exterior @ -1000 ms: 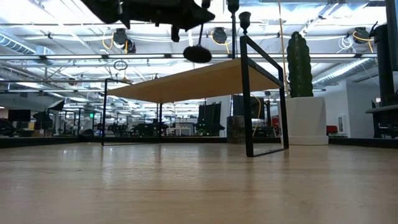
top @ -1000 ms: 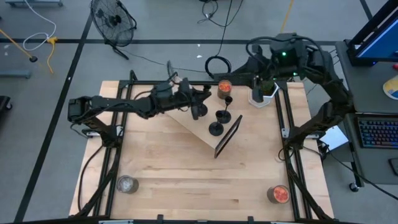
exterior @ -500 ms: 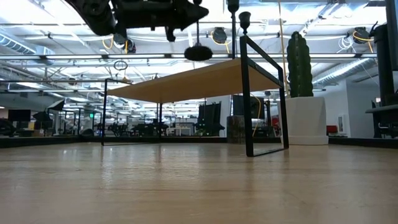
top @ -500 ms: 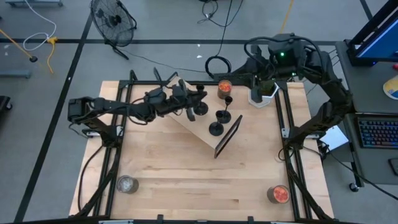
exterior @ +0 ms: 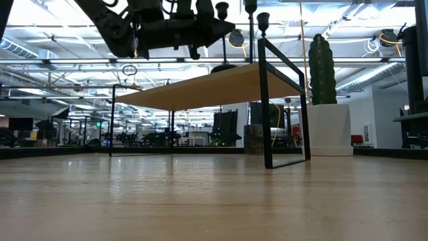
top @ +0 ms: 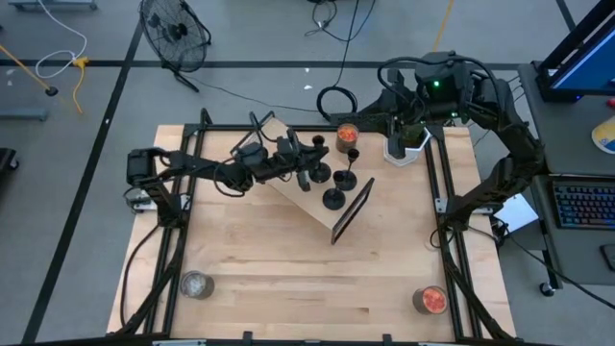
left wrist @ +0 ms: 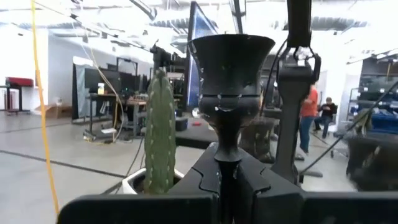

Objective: Pick & Place candle stick holders
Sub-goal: Put the black candle holder on the shelf

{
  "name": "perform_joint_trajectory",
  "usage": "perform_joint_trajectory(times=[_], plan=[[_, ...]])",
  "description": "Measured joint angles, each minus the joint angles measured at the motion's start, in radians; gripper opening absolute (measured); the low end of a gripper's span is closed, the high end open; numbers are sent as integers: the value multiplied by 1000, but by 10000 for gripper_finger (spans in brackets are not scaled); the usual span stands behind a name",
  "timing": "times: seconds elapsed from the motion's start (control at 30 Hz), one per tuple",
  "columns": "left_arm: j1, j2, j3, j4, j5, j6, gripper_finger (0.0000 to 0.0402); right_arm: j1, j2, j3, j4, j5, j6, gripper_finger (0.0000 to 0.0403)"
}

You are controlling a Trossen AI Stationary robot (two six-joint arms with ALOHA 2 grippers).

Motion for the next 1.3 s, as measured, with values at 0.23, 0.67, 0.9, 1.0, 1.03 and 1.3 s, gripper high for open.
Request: perform_joint_trajectory(times=[0.23, 0.67, 0.9, 1.0, 1.03, 1.3], plan=[[0, 31, 2, 39, -7, -12, 8, 0, 0, 0, 8, 0, -11, 136], [-14, 34, 2, -6, -10, -18, 9, 0, 0, 0, 14, 0, -22, 134], [-14, 33, 2, -18, -9, -18, 8, 0, 0, 0, 31, -3, -22, 133], [-14, 43, 2, -18, -9, -18, 11, 0, 0, 0, 34, -3, -22, 134], [-14, 50, 3, -13, -9, -20, 16, 0, 0, 0, 37, -3, -22, 134], [-15, 95, 18, -3, -9, -18, 18, 0, 0, 0, 52, -4, -22, 131]])
